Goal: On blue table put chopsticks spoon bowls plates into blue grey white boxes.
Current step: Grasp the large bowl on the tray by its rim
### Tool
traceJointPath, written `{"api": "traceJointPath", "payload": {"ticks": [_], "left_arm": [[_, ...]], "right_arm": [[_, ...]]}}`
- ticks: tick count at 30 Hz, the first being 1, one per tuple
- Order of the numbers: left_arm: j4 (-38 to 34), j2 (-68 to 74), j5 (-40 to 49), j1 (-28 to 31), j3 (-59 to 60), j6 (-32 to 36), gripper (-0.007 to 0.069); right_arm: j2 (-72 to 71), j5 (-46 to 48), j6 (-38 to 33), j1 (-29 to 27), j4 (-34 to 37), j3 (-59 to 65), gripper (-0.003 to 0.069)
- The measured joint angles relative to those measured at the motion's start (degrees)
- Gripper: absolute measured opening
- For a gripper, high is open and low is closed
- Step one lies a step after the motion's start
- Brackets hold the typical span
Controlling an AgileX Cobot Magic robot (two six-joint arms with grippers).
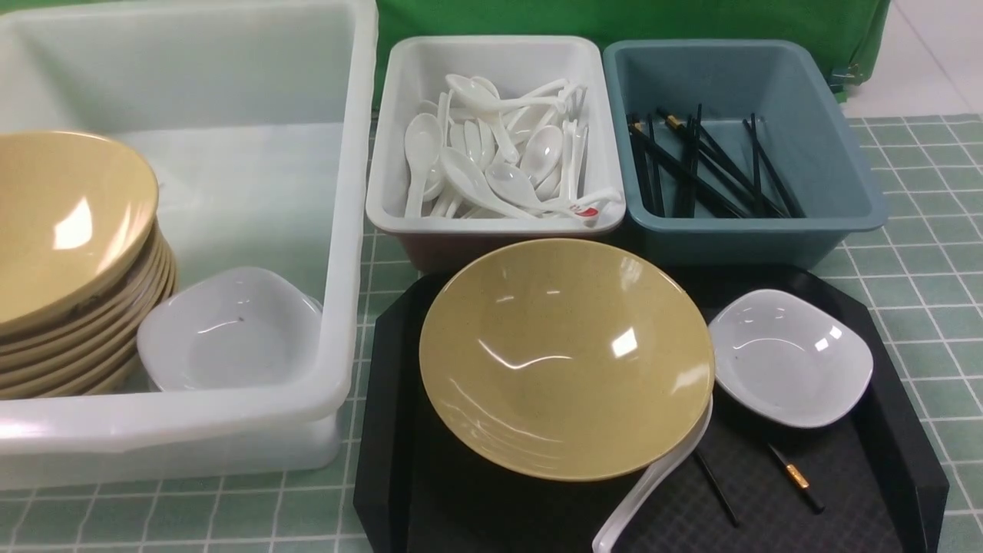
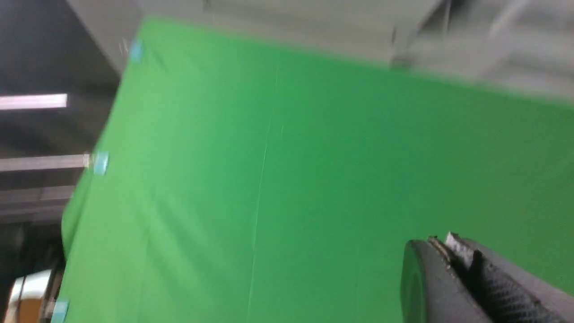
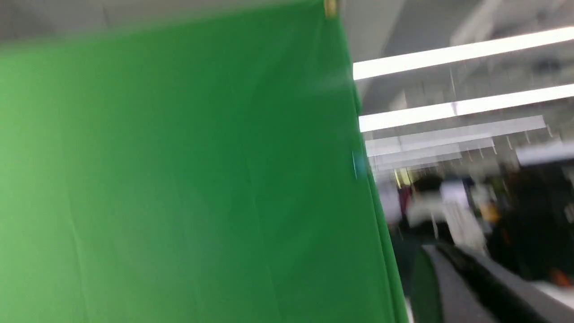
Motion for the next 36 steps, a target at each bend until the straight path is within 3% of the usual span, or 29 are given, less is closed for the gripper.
{"api": "traceJointPath", "payload": {"ticks": [3, 7, 10, 11, 15, 19, 26, 29, 30, 32, 33, 36], "left_arm": [[0.0, 10.99, 7.13, -1.2, -4.81, -0.15, 0.0004], [-1.88, 23.21, 23.4, -6.25, -11.47, -0.19, 0.0004], [-4.96, 34.23, 39.15, -15.24, -18.6, 5.67, 0.0004], [-5.29, 34.8, 39.84, -15.78, -18.96, 6.37, 0.0004], [-8.04, 47.53, 51.46, -26.9, -26.24, 15.58, 0.0004], [-8.94, 56.48, 56.43, -32.16, -32.07, 17.88, 0.0004], [-5.68, 66.81, 57.26, -33.56, -39.33, 18.35, 0.0013], [-2.47, 69.69, 57.81, -33.56, -40.88, 18.35, 0.0058], [0.55, 71.88, 58.62, -33.56, -41.99, 18.35, 0.013], [2.34, 72.94, 58.97, -33.56, -42.58, 18.26, 0.0176], [5.24, 74.71, 58.77, -33.56, -43.09, 17.48, 0.0265], [8.35, 77.73, 57.42, -33.56, -43.25, 17.18, 0.0383]], "right_arm": [[8.88, 11.78, -1.24, 0.0, -0.05, -4.0, 0.0036], [17.8, 26.17, -1.52, 0.0, -0.05, -5.08, 0.0036], [25.59, 37.67, -7.84, 0.1, 1.79, -5.12, 0.0036], [25.9, 38.05, -7.84, 0.1, 2.03, -5.12, 0.0036], [30.57, 39.7, -18.14, 1.23, 8.47, -5.0, 0.0036], [33.67, 36.8, -22.97, 4.91, 13.15, -4.09, 0.0036], [39.67, 40.24, -26.86, 15.43, 17.07, -3.86, 0.0036], [40.59, 40.0, -27.38, 19.24, 17.21, -3.84, 0.0036], [41.06, 39.41, -28.59, 21.65, 17.26, -3.84, 0.0036], [41.21, 39.03, -28.99, 22.55, 17.26, -3.84, 0.0036], [41.45, 37.88, -29.65, 23.57, 17.26, -3.84, 0.0036], [41.68, 36.19, -29.83, 24.11, 17.27, -3.84, 0.0036]]}}
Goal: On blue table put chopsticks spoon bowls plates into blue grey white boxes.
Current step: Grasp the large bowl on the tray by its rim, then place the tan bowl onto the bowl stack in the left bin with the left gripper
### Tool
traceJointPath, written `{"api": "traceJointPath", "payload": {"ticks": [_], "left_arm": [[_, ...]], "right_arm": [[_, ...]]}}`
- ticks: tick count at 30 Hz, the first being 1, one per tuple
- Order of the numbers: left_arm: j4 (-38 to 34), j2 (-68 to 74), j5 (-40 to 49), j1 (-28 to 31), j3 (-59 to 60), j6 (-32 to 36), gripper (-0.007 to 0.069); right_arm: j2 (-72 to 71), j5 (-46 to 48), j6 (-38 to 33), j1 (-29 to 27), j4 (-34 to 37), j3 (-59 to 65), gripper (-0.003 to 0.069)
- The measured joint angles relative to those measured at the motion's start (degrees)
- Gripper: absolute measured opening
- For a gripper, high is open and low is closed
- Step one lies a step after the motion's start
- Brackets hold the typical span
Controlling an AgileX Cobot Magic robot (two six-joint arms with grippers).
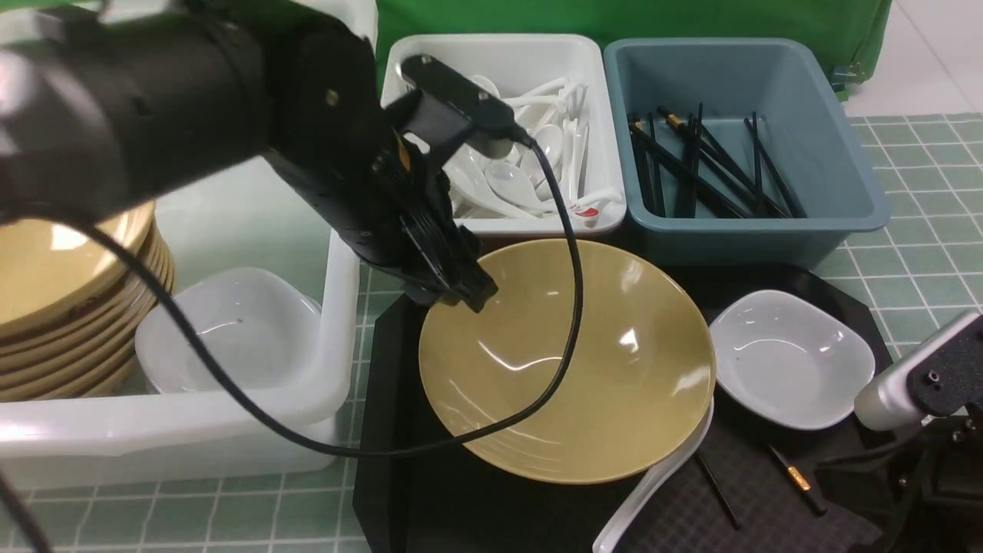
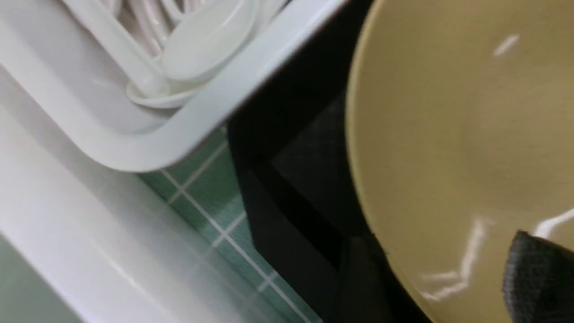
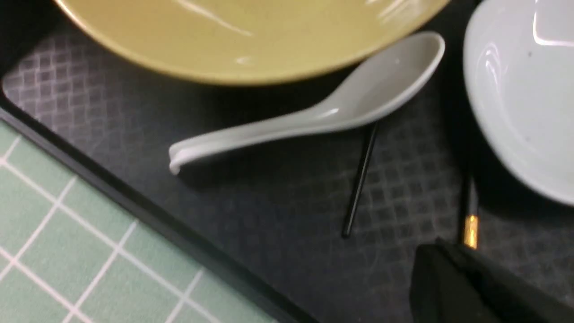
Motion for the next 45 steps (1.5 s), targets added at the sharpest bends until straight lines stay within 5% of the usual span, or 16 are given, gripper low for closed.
{"api": "traceJointPath", "payload": {"ticks": [4, 10, 14, 18, 22, 30, 34, 45], "left_arm": [[0.53, 4.46, -2.5, 0.0, 0.0, -0.13, 0.048], [-2.82, 10.61, -4.37, 0.0, 0.0, -0.13, 0.0485], [-4.19, 12.52, -5.28, 0.0, 0.0, -0.44, 0.0376], [-6.98, 11.23, -6.01, 0.06, -0.93, -4.54, 0.0164], [-9.31, 6.92, -3.71, -0.19, -1.44, -4.82, 0.0037], [-14.0, -9.79, -6.46, 1.5, -1.44, -0.93, 0.0008], [-15.7, -18.85, -7.52, 7.62, -1.44, -1.13, 0.0006], [-10.8, -32.29, -0.54, 55.58, 2.89, -7.56, 0.0006]], "right_arm": [[0.0, -1.15, 0.0, 0.06, 0.05, 0.0, 0.0036], [0.0, -1.21, -0.04, 0.06, 0.11, 0.0, 0.0036], [0.0, -1.26, -0.04, 0.06, 0.17, 0.0, 0.0036], [0.0, -1.21, 0.01, 0.06, 0.17, 0.0, 0.0036], [0.0, -1.14, 0.01, 0.11, 0.17, 0.0, 0.0037], [0.0, -1.14, 0.01, 0.11, 0.17, 0.0, 0.0037], [0.0, -1.14, 0.01, 0.11, 0.17, 0.0, 0.0038], [0.0, -1.09, 0.01, 0.11, 0.27, 0.0, 0.0048]]}}
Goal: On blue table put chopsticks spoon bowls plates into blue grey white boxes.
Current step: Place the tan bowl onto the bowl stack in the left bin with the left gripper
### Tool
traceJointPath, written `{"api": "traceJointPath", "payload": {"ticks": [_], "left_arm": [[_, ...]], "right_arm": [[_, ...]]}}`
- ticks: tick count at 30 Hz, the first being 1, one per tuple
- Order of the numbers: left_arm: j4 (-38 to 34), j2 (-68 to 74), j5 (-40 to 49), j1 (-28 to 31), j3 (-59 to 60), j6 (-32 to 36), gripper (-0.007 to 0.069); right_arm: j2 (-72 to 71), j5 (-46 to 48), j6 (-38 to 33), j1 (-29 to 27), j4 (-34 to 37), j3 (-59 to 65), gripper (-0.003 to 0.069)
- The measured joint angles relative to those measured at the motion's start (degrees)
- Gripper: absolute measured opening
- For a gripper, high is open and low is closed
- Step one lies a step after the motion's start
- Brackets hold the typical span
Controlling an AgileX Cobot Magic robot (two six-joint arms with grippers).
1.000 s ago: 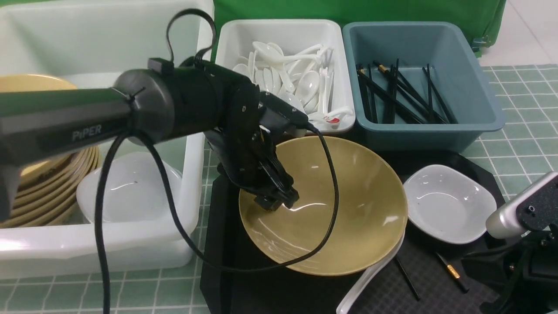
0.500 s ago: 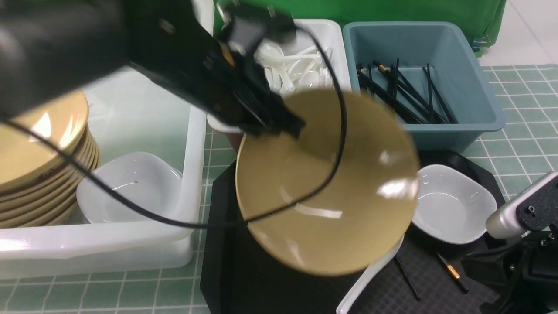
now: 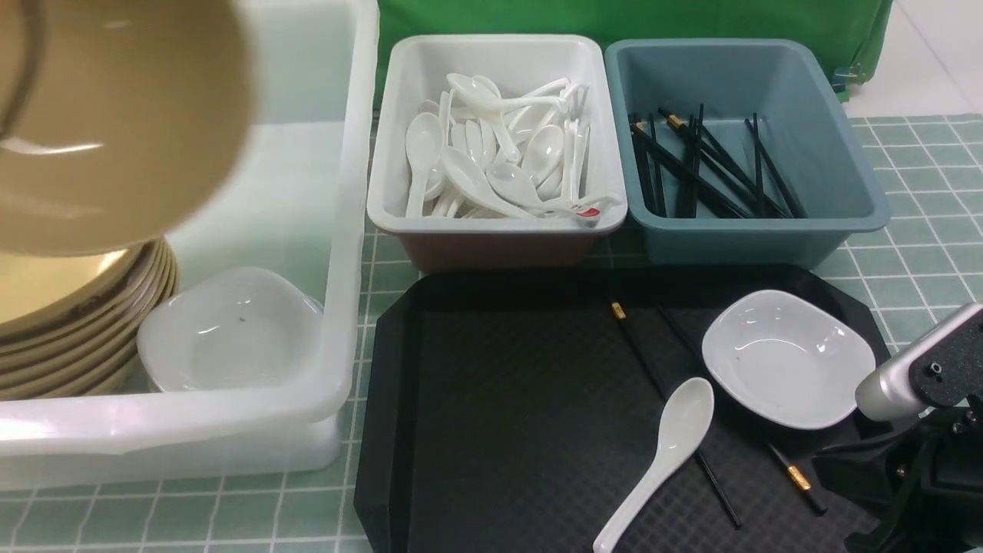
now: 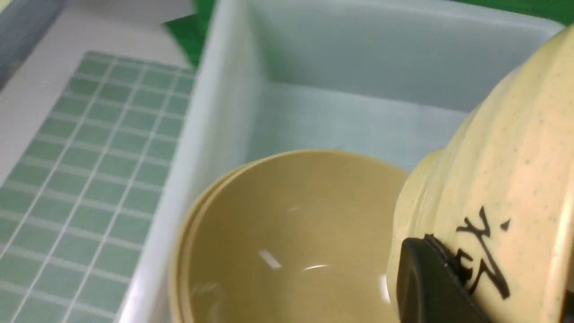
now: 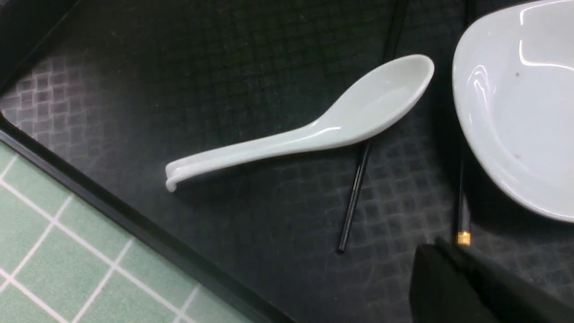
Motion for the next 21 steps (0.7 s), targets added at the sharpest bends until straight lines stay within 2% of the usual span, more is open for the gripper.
{"api": "traceJointPath", "payload": {"ticks": [3, 5, 9, 11, 13, 14, 15, 16, 18, 21], "left_arm": [[-1.56, 0.75, -3.57, 7.4, 4.44, -2.29, 0.0006], [-3.55, 2.42, -6.43, 10.17, 8.07, -3.25, 0.0006], [-6.08, 5.87, -8.83, 10.64, 11.86, -2.68, 0.0013], [-7.68, 8.55, -10.42, 10.64, 13.78, -2.12, 0.0059], [-8.11, 9.87, -11.29, 10.68, 14.47, -1.57, 0.0152], [-8.11, 10.08, -11.29, 10.68, 14.52, -1.57, 0.0174], [-8.51, 10.46, -11.29, 10.68, 14.65, -1.51, 0.0245], [-8.62, 10.55, -11.29, 10.68, 14.8, -1.51, 0.0282], [-9.98, 10.6, -11.22, 10.68, 14.8, -2.08, 0.0435], [-10.94, 9.81, -9.97, 10.62, 14.12, -3.25, 0.0588]], "right_arm": [[0.0, 0.0, 0.0, 0.0, 0.14, 0.0, 0.0048], [0.0, 0.0, 0.0, 0.0, 0.36, 0.0, 0.0048], [0.0, 0.0, 0.0, 0.0, 0.69, 0.0, 0.0048], [0.0, 0.0, 0.0, 0.0, 0.81, 0.0, 0.0048], [0.0, 0.0, 0.0, 0.0, 0.99, 0.0, 0.0048], [0.0, 0.0, 0.0, 0.0, 0.99, 0.0, 0.0048], [0.0, 0.0, 0.0, 0.0, 0.99, 0.0, 0.0048], [0.0, -0.05, 0.0, 0.0, 1.05, 0.0, 0.0048], [0.0, -0.02, 0.0, 0.0, 1.1, 0.0, 0.0048], [0.0, -0.02, 0.0, 0.0, 1.16, 0.0, 0.0052]]}}
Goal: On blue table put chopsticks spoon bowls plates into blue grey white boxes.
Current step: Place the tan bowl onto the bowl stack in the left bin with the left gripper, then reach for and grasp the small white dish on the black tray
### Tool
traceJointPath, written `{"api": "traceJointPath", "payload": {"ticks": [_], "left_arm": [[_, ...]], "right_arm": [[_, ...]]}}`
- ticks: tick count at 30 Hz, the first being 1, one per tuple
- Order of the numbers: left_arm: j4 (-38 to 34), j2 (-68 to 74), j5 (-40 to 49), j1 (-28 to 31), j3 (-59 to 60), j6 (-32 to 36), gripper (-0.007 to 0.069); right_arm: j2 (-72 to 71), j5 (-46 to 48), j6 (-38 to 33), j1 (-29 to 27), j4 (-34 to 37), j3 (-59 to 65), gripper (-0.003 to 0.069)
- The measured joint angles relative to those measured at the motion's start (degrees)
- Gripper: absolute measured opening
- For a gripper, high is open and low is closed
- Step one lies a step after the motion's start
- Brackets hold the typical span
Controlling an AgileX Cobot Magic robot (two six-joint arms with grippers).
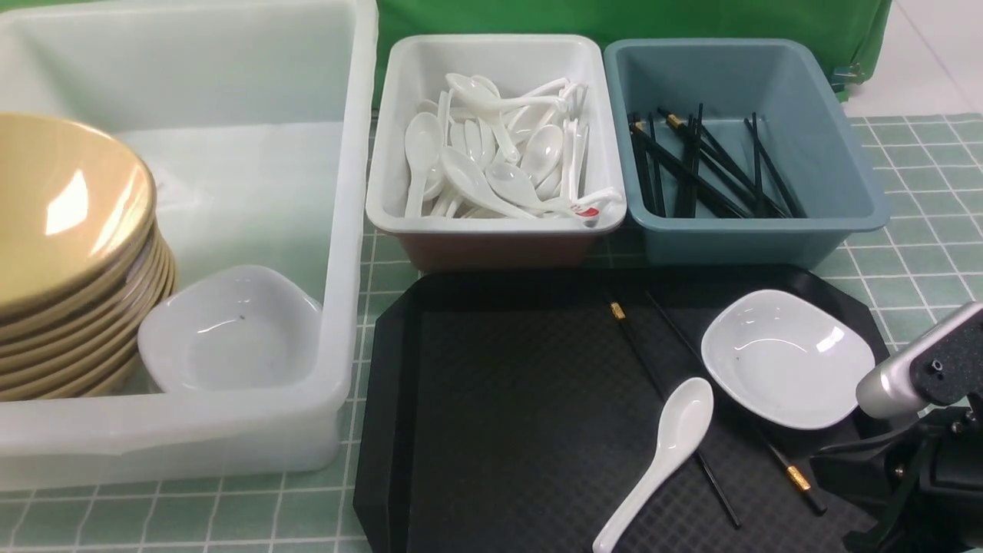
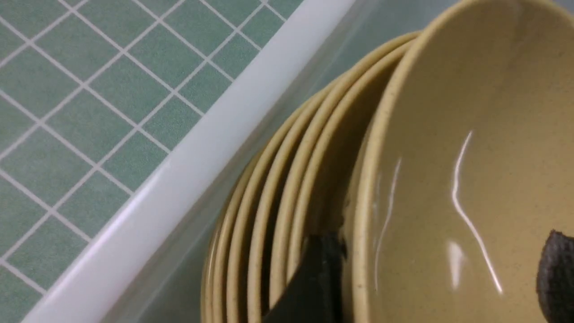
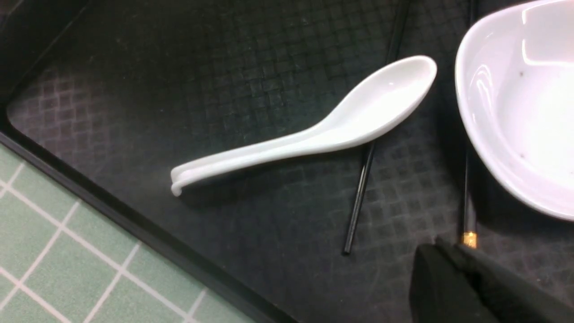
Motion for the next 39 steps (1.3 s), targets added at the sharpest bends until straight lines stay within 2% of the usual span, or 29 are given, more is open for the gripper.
{"api": "traceJointPath", "payload": {"ticks": [2, 6, 10, 12, 13, 16, 17, 18, 19, 20, 21, 23, 26, 29, 34, 37, 39], "left_arm": [[0.14, -1.44, 2.04, 0.0, -1.0, -0.31, 0.0656], [0.72, -5.47, 3.97, 0.05, -2.74, 0.0, 0.0659], [-1.2, -12.36, 4.36, -1.61, -3.56, 3.18, 0.0656], [-3.76, -16.29, 4.55, -6.41, -3.85, 6.72, 0.0629], [-4.14, -17.06, 4.59, -7.41, -3.85, 7.3, 0.0619], [-5.99, -19.89, 5.06, -16.58, -3.65, 11.36, 0.0489], [-6.11, -20.18, 5.06, -18.58, -3.37, 11.64, 0.0467], [-6.39, -21.82, 4.79, -24.43, -1.59, 12.52, 0.0347], [-6.32, -22.79, 4.79, -27.47, 0.02, 12.66, 0.0281], [-6.27, -22.79, 4.79, -28.06, 0.39, 12.66, 0.0281], [-5.67, -24.59, 4.79, -31.8, 3.49, 12.86, 0.017], [-3.61, -27.22, 4.79, -36.07, 9.04, 13.48, 0.0058], [0.53, -31.15, 4.51, -39.79, 18.31, 13.74, 0.0003], [2.94, -34.31, 4.05, -40.79, 26.12, 13.69, 0.0001], [2.43, -37.89, -1.32, -40.96, 33.81, 12.19, 0.0001], [1.27, -39.9, -6.36, -40.96, 35.64, 11.95, 0.0001], [1.05, -41.16, -9.39, -40.96, 35.66, 11.95, 0.0001]], "right_arm": [[0.0, 0.0, 0.0, 0.0, 0.0, 0.0, 0.0054], [0.0, -0.1, 0.36, 0.0, 0.04, 0.0, 0.0061], [0.0, 0.13, 2.22, -0.77, 0.04, -0.08, 0.0111], [0.59, 1.93, 4.41, -2.85, -0.09, -2.16, 0.0206], [0.59, 2.12, 4.55, -3.06, -0.09, -2.43, 0.0206], [4.35, 5.86, 4.74, -7.2, -0.26, -8.0, 0.0337], [5.43, 6.3, 4.74, -8.0, -0.32, -9.15, 0.035], [8.83, 7.68, 4.74, -9.91, -0.4, -12.4, 0.0396], [11.21, 7.96, 4.74, -10.56, -0.53, -13.98, 0.0418], [12.21, 7.96, 4.74, -10.64, -0.53, -14.28, 0.0423], [15.84, 7.9, 4.74, -11.04, -0.55, -16.38, 0.0428], [21.1, 7.51, 3.65, -11.04, -0.85, -18.38, 0.042], [27.89, 6.08, 2.02, -11.32, -2.39, -21.48, 0.039], [33.41, 4.89, 1.05, -12.14, -3.18, -24.64, 0.0382], [40.53, 4.28, -0.13, -11.95, -3.26, -28.06, 0.0379], [44.86, 3.73, 2.32, -10.18, -3.21, -28.62, 0.0379], [46.71, 1.89, 5.25, -6.71, -3.36, -29.59, 0.0386]]}}
